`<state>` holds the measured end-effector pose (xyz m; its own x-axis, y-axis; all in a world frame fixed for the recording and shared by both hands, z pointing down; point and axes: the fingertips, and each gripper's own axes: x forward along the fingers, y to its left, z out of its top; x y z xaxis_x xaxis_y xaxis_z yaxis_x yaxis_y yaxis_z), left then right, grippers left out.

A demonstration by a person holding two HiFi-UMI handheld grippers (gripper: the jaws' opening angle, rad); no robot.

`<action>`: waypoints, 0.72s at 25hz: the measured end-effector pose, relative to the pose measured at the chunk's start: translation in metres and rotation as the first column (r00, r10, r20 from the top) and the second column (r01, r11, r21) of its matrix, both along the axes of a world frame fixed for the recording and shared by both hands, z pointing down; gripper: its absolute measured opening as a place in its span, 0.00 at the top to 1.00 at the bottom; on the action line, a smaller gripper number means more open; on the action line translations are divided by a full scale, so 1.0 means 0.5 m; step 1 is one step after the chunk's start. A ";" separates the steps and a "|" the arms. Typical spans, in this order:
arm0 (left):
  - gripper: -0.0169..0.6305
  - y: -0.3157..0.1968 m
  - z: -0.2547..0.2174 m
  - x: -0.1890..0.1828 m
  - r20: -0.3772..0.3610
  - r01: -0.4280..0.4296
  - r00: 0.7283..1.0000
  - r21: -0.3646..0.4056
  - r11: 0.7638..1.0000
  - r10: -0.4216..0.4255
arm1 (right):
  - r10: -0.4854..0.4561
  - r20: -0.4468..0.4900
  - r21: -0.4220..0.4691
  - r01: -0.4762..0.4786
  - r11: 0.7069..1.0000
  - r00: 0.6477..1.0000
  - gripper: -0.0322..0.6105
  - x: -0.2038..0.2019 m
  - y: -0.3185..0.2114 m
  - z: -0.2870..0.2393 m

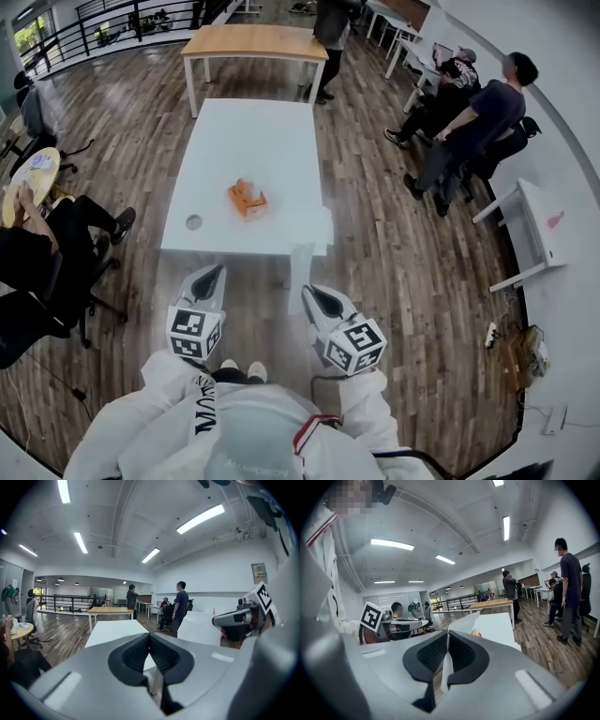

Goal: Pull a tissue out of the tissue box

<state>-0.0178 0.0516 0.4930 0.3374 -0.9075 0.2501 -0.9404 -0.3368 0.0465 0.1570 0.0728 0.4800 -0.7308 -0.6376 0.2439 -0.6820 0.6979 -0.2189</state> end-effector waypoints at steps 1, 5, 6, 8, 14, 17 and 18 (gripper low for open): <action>0.97 0.003 0.003 -0.003 -0.002 0.002 1.000 -0.004 1.000 -0.002 | -0.001 -0.001 -0.003 0.001 1.000 1.000 0.94 -0.002 0.002 0.002; 0.97 0.011 0.009 -0.013 -0.002 -0.005 1.000 -0.015 1.000 0.005 | 0.006 0.000 -0.015 -0.006 1.000 1.000 0.94 -0.014 0.005 0.010; 0.97 0.012 0.010 -0.018 -0.002 -0.007 1.000 -0.016 1.000 0.007 | 0.007 0.002 -0.017 -0.007 1.000 1.000 0.94 -0.019 0.005 0.010; 0.97 0.014 0.009 -0.026 -0.001 -0.011 1.000 -0.017 1.000 0.011 | 0.010 0.007 -0.019 -0.010 1.000 1.000 0.94 -0.029 0.007 0.010; 0.97 0.015 0.011 -0.043 -0.003 -0.019 1.000 -0.029 0.999 0.019 | 0.018 0.011 -0.022 -0.018 1.000 1.000 0.94 -0.049 0.007 0.007; 0.97 0.017 0.021 -0.050 -0.014 -0.020 1.000 -0.046 0.999 0.020 | 0.018 0.008 -0.032 -0.017 0.999 1.000 0.94 -0.059 0.011 0.013; 0.97 0.016 0.022 -0.052 -0.017 -0.020 1.000 -0.049 0.999 0.019 | 0.017 0.007 -0.033 -0.017 0.999 1.000 0.94 -0.062 0.012 0.014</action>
<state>-0.0439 0.0594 0.5042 0.3594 -0.8876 0.2883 -0.9327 -0.3519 0.0791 0.1260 0.0789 0.4869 -0.7217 -0.6415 0.2600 -0.6920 0.6785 -0.2467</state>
